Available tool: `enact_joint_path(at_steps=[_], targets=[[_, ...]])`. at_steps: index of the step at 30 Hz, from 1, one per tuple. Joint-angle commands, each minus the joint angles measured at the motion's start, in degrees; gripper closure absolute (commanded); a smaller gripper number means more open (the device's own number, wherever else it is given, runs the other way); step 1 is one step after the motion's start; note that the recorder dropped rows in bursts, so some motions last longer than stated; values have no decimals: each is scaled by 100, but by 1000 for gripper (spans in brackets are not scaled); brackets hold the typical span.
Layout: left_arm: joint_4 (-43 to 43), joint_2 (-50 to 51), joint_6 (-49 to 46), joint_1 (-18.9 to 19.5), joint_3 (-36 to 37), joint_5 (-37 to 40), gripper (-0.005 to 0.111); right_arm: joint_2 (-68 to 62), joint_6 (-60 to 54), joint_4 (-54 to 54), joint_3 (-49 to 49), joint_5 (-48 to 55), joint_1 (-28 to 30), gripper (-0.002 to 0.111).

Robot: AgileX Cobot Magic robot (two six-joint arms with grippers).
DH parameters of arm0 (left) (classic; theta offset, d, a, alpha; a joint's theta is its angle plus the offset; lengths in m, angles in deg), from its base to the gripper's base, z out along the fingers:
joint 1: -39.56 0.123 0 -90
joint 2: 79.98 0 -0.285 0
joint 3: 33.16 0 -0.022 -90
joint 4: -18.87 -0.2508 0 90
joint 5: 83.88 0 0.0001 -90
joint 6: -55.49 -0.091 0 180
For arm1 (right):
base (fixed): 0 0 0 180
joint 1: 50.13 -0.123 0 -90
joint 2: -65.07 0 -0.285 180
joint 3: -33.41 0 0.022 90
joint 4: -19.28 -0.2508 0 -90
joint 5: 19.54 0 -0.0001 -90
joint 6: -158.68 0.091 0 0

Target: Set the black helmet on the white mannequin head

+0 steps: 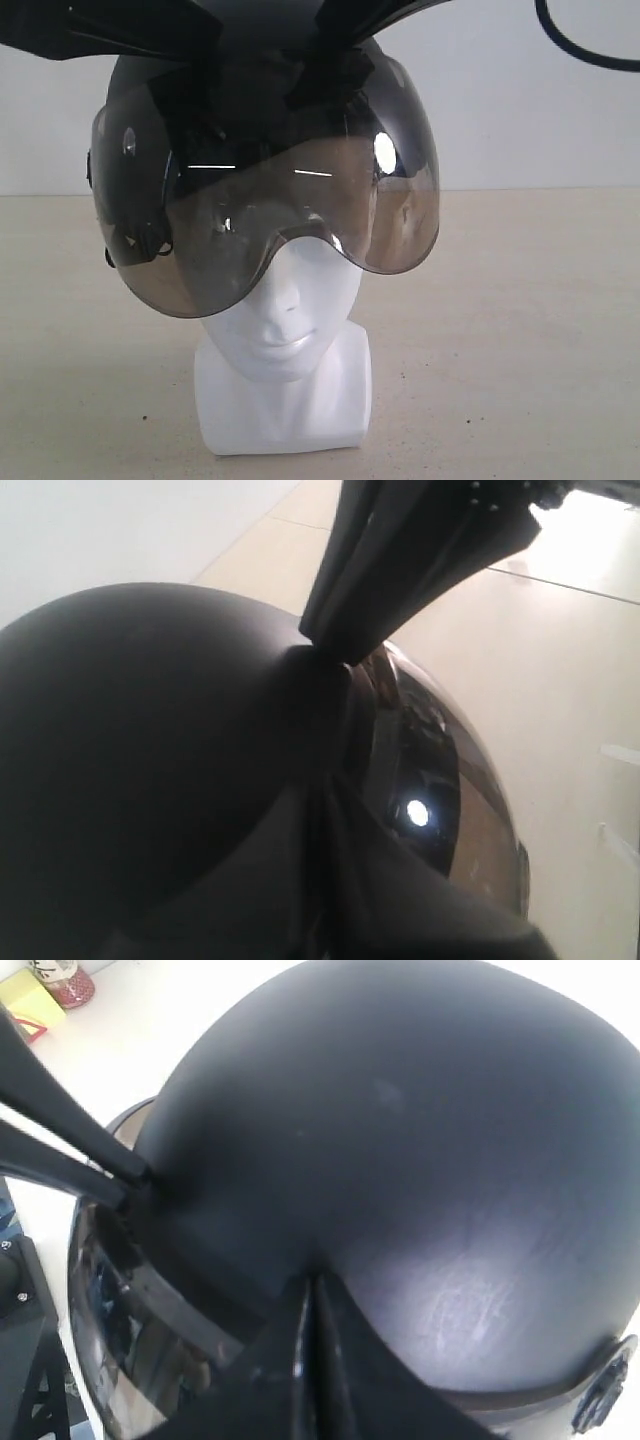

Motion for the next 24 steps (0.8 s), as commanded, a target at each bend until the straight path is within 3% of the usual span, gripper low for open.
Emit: enact_joint_path(at_steps=[1,9,24], targets=[[90,-8,53,-23,32,361,102,-1,6,-22,78,89,-8,108],[113,-104,53,-23,32,481,102,142,-36,-33,613,89,-8,108],[142,-119,101,-23,335,537,102,209,-174,-252,663,89,-8,108]])
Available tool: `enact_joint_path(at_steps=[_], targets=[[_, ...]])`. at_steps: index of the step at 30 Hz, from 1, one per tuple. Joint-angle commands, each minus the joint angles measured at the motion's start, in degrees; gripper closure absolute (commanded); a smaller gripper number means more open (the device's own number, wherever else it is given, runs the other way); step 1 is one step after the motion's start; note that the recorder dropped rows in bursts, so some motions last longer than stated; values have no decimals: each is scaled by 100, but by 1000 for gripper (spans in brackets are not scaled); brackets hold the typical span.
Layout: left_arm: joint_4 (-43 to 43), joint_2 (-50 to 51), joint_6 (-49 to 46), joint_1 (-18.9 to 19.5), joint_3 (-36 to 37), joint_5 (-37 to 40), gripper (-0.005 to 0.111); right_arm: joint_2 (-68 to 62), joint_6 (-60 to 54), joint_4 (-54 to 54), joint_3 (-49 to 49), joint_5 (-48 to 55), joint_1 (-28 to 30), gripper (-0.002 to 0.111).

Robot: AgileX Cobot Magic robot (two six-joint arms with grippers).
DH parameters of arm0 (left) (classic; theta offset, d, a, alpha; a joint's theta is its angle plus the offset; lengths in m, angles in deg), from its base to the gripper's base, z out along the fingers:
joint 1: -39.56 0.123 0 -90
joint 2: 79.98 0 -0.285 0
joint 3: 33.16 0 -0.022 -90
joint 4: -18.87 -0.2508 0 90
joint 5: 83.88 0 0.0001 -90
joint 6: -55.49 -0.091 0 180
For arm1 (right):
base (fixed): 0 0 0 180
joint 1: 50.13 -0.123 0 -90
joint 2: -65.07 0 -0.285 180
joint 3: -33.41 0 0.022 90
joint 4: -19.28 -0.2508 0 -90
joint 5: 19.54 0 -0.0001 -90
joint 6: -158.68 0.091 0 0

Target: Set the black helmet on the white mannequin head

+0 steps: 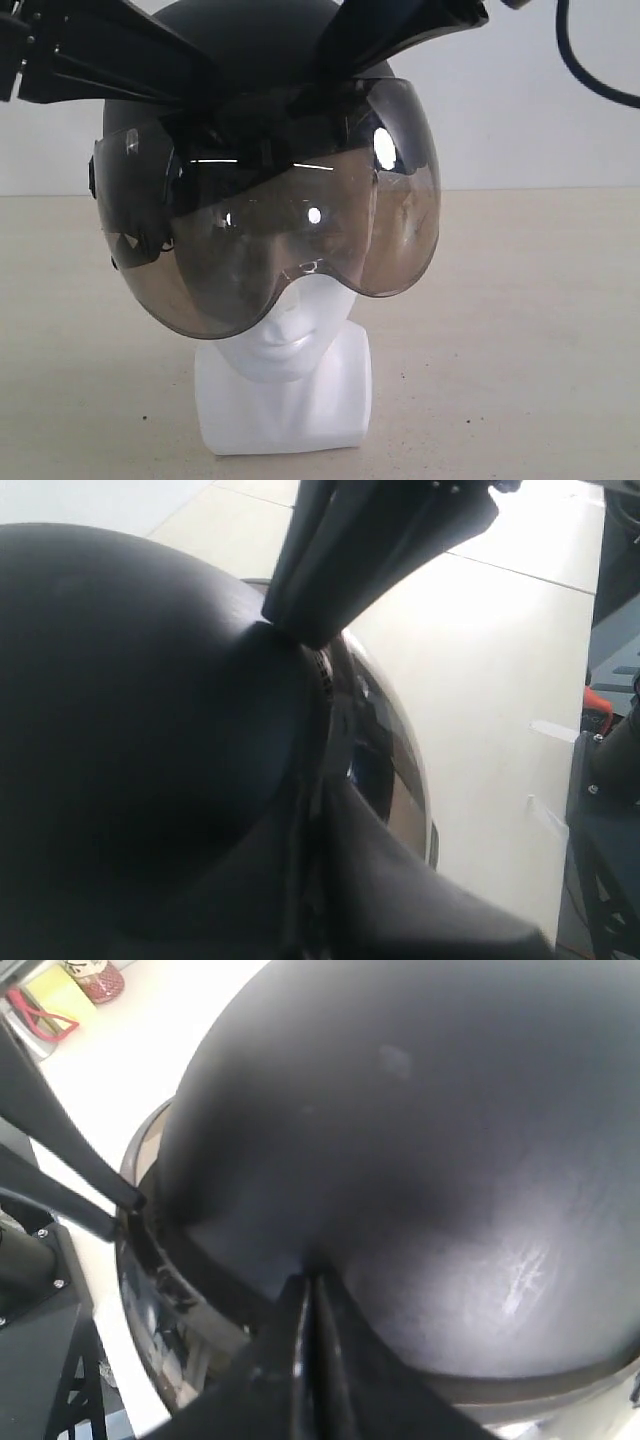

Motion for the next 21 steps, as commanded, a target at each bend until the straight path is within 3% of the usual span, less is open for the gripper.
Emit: enact_joint_path(at_steps=[1,9,21], targets=[[-99,-3,53,-23,94,143,102,-56,-59,51,94,193,-8,108],[-99,-3,53,-23,94,179,102,-56,-71,152,379,193,-400,108],[-99,-129,53,-23,-152,-43,102,-46,-160,214,371,193,-414,108]])
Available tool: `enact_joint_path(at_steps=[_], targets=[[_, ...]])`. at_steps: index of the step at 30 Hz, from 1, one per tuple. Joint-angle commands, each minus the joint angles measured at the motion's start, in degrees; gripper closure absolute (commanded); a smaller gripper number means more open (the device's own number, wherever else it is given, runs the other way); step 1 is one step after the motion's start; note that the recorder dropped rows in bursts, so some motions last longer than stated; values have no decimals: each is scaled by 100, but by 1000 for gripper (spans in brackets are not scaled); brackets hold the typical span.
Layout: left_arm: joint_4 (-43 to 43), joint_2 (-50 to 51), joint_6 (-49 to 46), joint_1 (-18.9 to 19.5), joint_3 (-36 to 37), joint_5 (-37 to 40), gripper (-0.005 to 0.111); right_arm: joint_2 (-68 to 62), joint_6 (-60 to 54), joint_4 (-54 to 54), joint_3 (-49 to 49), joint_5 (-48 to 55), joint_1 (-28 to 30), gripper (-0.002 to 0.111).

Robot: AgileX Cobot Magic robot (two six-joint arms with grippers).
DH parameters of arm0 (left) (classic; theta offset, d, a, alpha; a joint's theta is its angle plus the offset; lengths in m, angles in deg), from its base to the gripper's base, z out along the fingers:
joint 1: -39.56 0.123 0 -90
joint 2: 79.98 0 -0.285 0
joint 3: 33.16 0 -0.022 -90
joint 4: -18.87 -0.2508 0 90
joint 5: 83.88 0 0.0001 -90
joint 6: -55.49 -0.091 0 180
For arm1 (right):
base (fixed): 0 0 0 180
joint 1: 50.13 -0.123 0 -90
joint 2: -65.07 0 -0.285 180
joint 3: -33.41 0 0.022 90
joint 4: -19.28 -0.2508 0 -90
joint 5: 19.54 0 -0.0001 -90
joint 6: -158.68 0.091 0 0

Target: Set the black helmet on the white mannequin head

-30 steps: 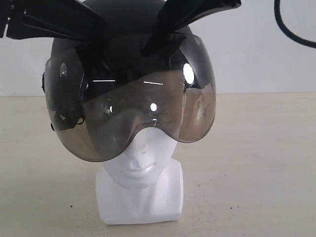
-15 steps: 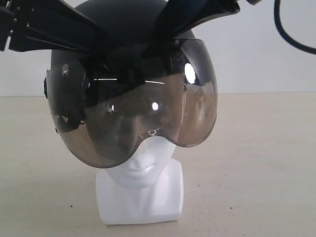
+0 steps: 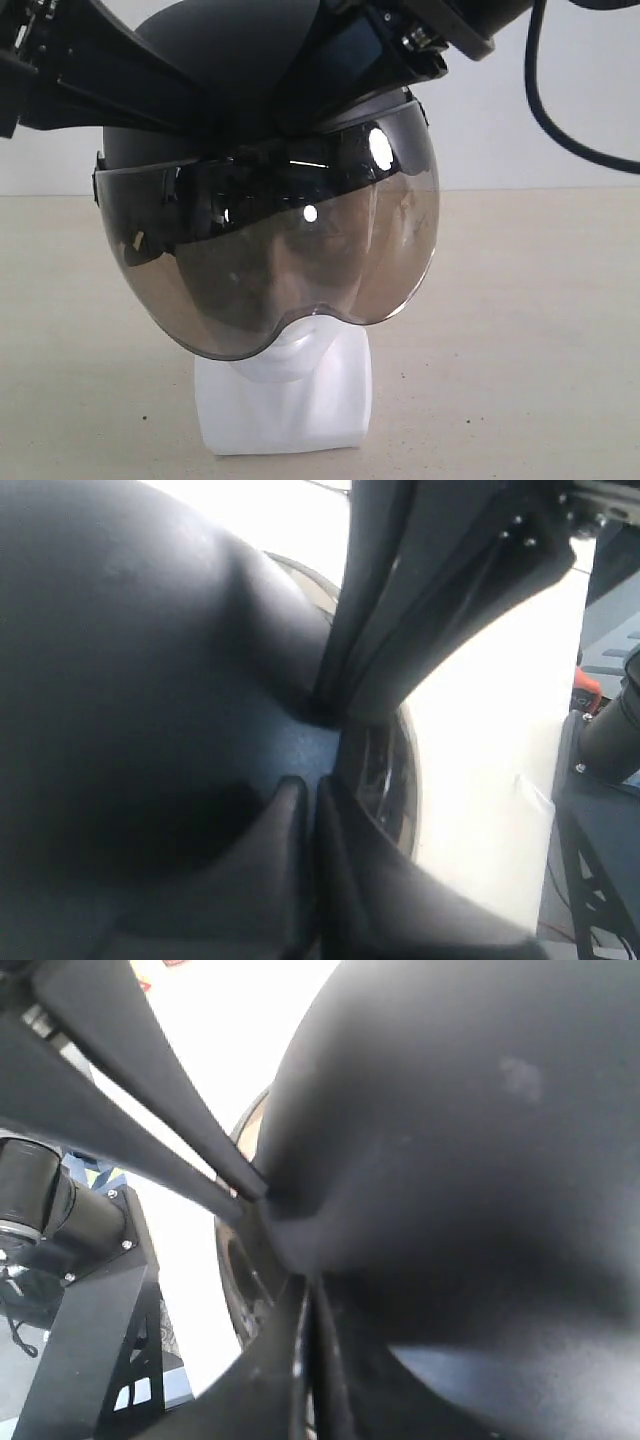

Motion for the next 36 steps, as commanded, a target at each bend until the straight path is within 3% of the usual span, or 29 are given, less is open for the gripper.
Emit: enact_joint_path(at_steps=[1,6,14,24,30,33,36], targets=[[7,-214,53,-13,-360,-223,102,-79,-106,420,-80,163,-14,108],[-481,-506,265,-13,-436,-679,102,-79,-93,691,-570,163,-14,108],[-933,-566,559,-13,-436,-732,102,-79,-9,1459,-970,84,0,108],[-2743,-866,1992,-13,-399,-888,102,413,706,3104,-994,-272,167,108],[-3174,-1230,2323,-13,160,-825,102,656,430,2450,-668,-238,1800,108],[-3175,-1395,2444,-13,628,-987,102,694,-562,924,-258,-238,2866,108],[-3428,-1596,2927,-13,1138,-1664,102,619,-1968,-1245,286,-161,3934,108]])
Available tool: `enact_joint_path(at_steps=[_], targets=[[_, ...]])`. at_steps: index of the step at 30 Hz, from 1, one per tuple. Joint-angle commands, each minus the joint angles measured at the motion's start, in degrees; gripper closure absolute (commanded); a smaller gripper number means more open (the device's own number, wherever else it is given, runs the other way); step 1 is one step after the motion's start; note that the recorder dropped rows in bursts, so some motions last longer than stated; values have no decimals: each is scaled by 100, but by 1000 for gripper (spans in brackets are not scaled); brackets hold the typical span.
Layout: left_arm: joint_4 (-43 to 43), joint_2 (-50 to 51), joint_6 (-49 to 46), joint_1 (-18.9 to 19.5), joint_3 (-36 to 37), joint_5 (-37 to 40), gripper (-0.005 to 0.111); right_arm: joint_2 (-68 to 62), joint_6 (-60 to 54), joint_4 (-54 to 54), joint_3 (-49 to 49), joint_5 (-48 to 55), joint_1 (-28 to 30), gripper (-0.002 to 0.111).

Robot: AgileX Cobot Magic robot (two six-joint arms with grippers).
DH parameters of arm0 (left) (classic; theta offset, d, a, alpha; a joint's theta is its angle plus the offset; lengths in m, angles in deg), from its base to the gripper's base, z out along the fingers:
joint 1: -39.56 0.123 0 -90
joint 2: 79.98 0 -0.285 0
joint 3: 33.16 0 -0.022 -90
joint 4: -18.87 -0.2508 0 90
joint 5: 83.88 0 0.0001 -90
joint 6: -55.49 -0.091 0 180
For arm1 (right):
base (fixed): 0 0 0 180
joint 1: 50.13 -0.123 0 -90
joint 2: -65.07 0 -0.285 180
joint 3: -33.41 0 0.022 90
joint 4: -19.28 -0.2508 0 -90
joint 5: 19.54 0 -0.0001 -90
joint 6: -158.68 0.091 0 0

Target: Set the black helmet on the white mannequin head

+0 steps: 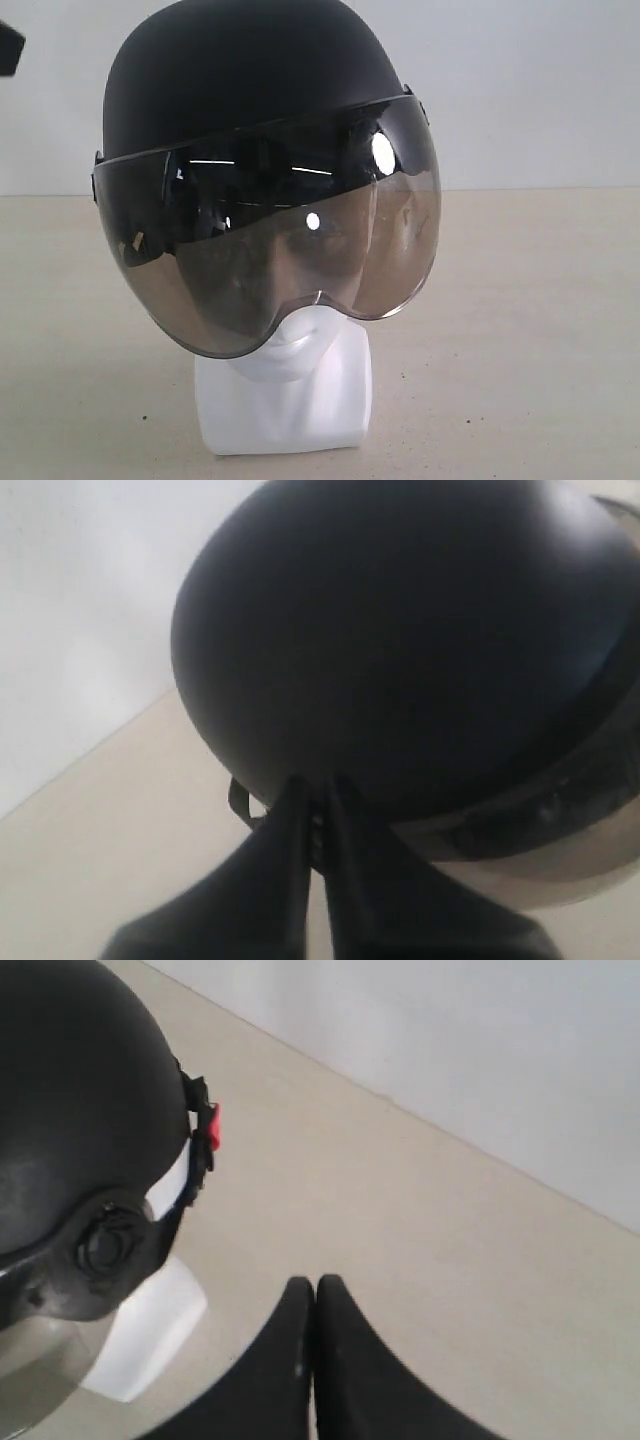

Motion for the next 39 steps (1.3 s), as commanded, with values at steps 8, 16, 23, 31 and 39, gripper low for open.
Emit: enact_joint_path(at_steps=[8,16,23,31,39], targets=[[-359,-297,1111,217,1313,-2375,102,-1032,-2818,-4577,1298,391,1949,108],[-178,396,1111,217,1313,-2991,102,-1379,-3096,-4580,1298,391,1316,108],[-163,715,1111,217,1313,-3361,102,-1379,-3096,-4480,1298,391,847,108],[-201,725,1097,217,1301,-3440,102,-1379,-3096,-4387,1298,391,397,108],[-215,725,1096,490,1301,-3247,102,-1379,-3018,-4363,1298,391,308,108]])
